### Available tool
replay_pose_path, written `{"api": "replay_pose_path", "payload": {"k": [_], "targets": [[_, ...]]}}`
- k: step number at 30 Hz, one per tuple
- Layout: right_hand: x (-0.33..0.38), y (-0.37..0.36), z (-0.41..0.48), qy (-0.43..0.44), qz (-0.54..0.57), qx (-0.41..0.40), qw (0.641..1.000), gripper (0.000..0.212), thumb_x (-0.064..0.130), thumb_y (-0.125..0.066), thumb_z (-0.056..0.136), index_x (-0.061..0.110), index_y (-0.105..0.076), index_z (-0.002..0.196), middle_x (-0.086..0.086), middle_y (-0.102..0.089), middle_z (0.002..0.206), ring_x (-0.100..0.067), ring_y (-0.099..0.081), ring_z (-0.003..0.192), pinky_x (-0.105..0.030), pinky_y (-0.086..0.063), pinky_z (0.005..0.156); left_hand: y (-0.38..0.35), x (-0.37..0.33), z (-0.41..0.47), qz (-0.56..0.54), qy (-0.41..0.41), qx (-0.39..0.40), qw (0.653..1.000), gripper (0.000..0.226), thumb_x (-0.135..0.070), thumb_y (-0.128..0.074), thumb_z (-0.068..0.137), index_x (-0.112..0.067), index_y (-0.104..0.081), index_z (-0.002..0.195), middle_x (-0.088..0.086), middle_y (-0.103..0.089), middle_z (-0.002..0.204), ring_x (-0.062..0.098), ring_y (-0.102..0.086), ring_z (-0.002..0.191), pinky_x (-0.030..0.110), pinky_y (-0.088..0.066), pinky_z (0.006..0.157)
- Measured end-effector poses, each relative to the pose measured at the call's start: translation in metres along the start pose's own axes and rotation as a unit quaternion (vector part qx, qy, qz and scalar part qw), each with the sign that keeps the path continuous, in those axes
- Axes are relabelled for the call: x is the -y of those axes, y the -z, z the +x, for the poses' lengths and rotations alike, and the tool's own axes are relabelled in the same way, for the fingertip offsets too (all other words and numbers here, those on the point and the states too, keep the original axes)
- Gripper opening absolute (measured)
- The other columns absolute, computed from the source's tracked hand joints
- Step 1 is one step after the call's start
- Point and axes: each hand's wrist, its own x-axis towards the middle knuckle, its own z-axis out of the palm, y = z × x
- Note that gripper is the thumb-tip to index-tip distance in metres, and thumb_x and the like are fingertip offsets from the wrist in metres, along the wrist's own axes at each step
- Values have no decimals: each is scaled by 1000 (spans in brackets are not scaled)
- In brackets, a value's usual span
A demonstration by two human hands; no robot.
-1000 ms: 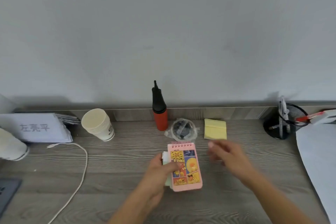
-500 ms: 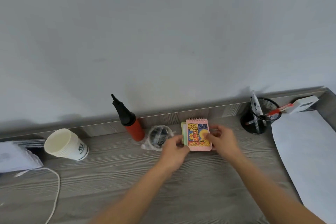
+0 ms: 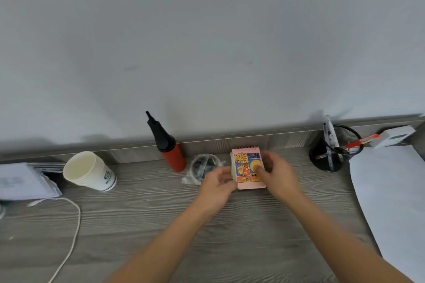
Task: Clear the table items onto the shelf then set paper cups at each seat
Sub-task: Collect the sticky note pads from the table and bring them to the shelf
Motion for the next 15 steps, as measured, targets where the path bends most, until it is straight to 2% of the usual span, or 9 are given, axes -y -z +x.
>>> {"api": "replay_pose_path", "payload": {"k": [3, 6, 9, 11, 13, 15], "targets": [[14, 4, -14, 45, -83, -69, 993, 40, 31, -62, 90, 20, -56, 128, 1, -62, 122, -17, -57, 112, -40, -50, 92, 31, 16, -17, 18, -30, -57, 998, 31, -7, -59, 91, -15, -57, 120, 4, -66, 102, 18, -64, 91, 28, -54, 77], [35, -6, -37, 108, -60, -59, 991, 29, 26, -62, 91, 17, -64, 118, 1, -68, 109, -13, -61, 96, -35, -51, 83, 74, 45, -36, 5, -42, -125, 991, 25, 0, -61, 89, -13, -62, 110, 9, -67, 83, 19, -62, 77, 25, -50, 68], [52, -35, -65, 158, -27, -3, 987, 20, 24, -67, 88, 20, -70, 107, 11, -69, 90, -3, -63, 80, -32, -55, 77, 119, 79, -54, -26, -45, -204, 978, 29, 3, -64, 86, -24, -61, 96, 9, -65, 77, 25, -61, 75, 33, -50, 70], [57, -61, -79, 184, -42, 26, 982, 20, 26, -67, 87, 24, -70, 106, 14, -69, 91, 1, -63, 82, -31, -56, 77, 147, 97, -64, -53, -47, -276, 959, 29, 4, -65, 85, -23, -58, 92, 8, -63, 79, 25, -59, 77, 31, -49, 70], [63, -90, -92, 197, -72, 40, 977, 24, 30, -65, 87, 26, -68, 110, 13, -69, 100, -2, -64, 90, -30, -55, 82, 176, 111, -72, -69, -46, -365, 927, 28, 2, -68, 83, -19, -53, 95, 9, -62, 88, 25, -58, 80, 28, -48, 70], [70, -119, -107, 209, -110, 38, 971, 29, 38, -60, 86, 28, -66, 113, 11, -66, 110, -9, -62, 101, -27, -52, 88, 205, 119, -79, -83, -45, -441, 893, 37, -3, -74, 79, -14, -50, 105, 15, -61, 103, 25, -56, 86, 34, -49, 77]]}}
